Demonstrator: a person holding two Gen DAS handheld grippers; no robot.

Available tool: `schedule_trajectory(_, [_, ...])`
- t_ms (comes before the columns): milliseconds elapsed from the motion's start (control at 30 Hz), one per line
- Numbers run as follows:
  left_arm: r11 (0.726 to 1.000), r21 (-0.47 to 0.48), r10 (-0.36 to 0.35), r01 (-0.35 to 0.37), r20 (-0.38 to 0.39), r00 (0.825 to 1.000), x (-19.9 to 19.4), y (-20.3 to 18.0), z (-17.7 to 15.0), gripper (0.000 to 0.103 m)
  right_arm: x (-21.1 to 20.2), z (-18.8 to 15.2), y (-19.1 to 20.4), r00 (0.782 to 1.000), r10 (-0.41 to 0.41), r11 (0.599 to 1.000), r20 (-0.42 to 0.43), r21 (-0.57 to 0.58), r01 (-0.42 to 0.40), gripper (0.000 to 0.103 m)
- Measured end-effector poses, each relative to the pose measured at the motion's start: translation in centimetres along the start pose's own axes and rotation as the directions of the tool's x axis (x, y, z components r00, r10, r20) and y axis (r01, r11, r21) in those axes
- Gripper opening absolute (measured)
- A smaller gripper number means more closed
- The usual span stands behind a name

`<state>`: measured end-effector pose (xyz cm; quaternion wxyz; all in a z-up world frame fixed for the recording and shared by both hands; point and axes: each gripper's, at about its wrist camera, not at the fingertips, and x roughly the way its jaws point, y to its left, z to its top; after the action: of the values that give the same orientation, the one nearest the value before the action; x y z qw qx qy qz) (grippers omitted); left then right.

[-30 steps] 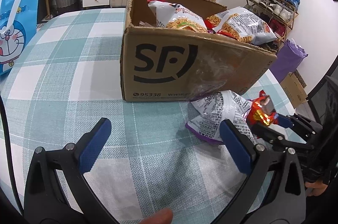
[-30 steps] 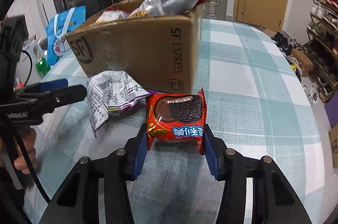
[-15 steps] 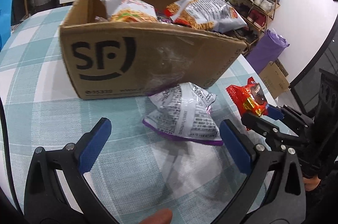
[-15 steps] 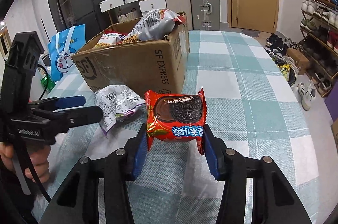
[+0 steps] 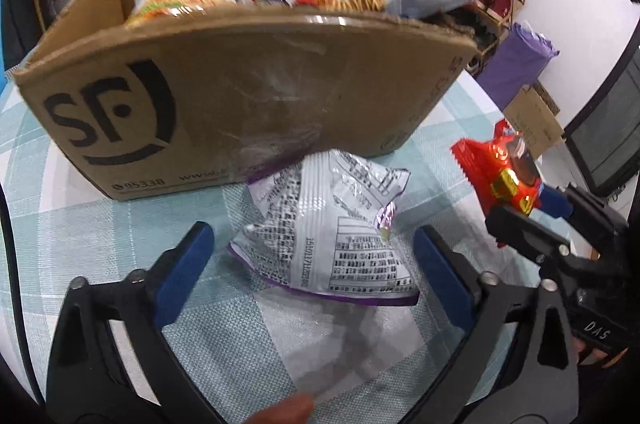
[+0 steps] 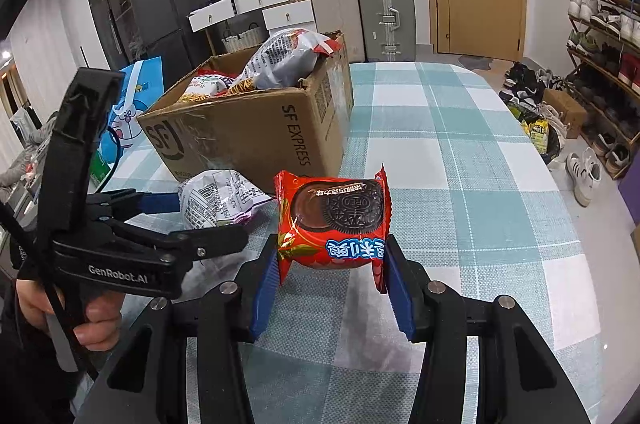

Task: Organize snacks
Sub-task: 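Grasp the white-purple chip bag with left gripper while right gripper holds the red packet, then carry the white-purple bag over the box while right gripper carries the red packet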

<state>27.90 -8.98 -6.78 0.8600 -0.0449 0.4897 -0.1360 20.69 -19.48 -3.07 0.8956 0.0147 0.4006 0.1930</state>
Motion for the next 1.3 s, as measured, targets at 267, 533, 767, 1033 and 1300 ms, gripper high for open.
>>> schedule_trajectory(267, [1.000,0.011,-0.027,0.026,0.061,0.998,-0.8,-0.5,-0.2,0.077,0.1,0.0,0.1,1.000,0.004,1.000,0.003,-0.006,-0.004,0.049])
schedule_trajectory(533, [0.999,0.013,-0.035,0.034,0.090,0.995,-2.3,-0.5,-1.4,0.046,-0.2,0.0,0.2,1.000,0.007,1.000,0.015,-0.009,-0.007,0.049])
schedule_trajectory(767, [0.999,0.010,-0.042,0.041,0.136,0.990,-5.1,0.0,-3.4,0.046,-0.9,0.2,0.6,0.999,0.009,1.000,0.035,-0.014,-0.009,0.049])
schedule_trajectory(1033, [0.998,0.009,-0.058,0.057,0.207,0.977,-10.0,0.1,-4.8,0.046,-2.2,0.6,1.4,0.996,0.023,0.999,0.083,-0.031,-0.020,0.049])
schedule_trajectory(1300, [0.998,-0.002,-0.056,0.059,0.281,0.958,-15.9,1.0,-5.1,0.046,-3.4,1.2,2.3,0.989,0.061,0.998,0.132,-0.039,-0.056,0.049])
